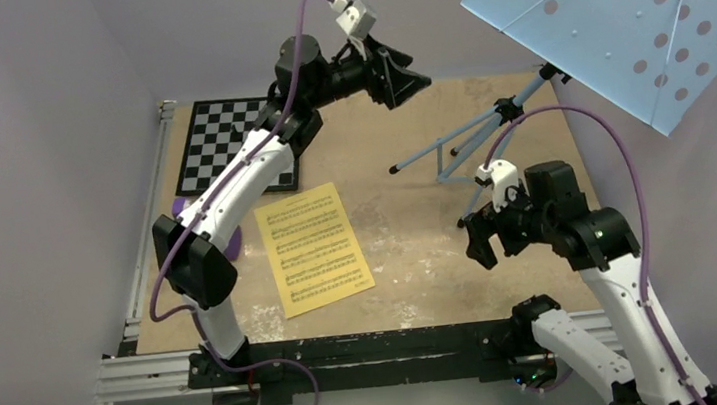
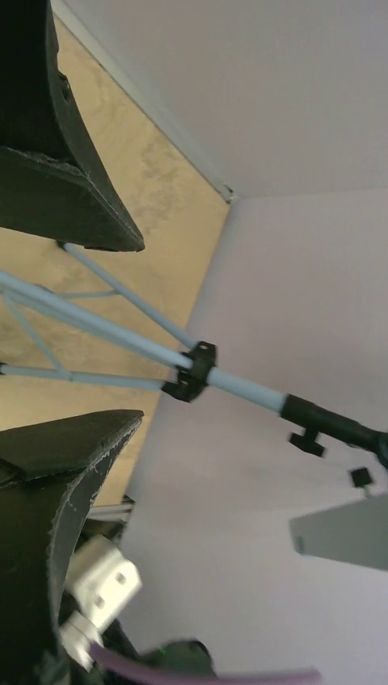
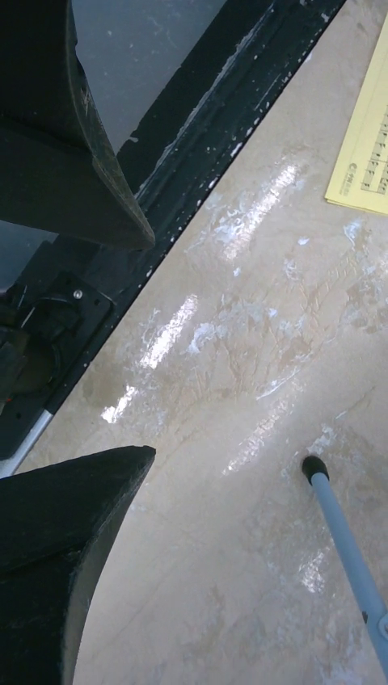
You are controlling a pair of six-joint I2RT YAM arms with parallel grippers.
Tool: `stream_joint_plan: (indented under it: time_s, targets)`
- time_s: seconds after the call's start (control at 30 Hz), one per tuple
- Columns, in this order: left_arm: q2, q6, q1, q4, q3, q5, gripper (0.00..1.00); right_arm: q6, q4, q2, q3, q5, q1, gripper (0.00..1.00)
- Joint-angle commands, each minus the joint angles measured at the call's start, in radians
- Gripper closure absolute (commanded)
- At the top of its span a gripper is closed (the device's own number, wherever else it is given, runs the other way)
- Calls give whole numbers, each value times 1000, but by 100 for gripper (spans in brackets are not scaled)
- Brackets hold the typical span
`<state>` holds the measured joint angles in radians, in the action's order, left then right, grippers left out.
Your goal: Pack up the instrument practice props
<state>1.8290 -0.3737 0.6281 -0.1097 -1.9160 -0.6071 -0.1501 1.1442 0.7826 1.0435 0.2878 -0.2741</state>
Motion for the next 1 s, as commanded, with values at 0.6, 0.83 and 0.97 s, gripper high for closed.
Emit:
stream_joint_plan:
  time_s: [0.6,0.83,0.97]
  targets:
    - [476,461,59,199,-383,-314,33,-45,219,-23,202,-72,124,7]
    - [518,459,86,186,-389,-332,38,-43,192,-4,190,-83,160,7]
    - [540,449,96,177,-402,-340,47,-40,167,17,195,-86,168,7]
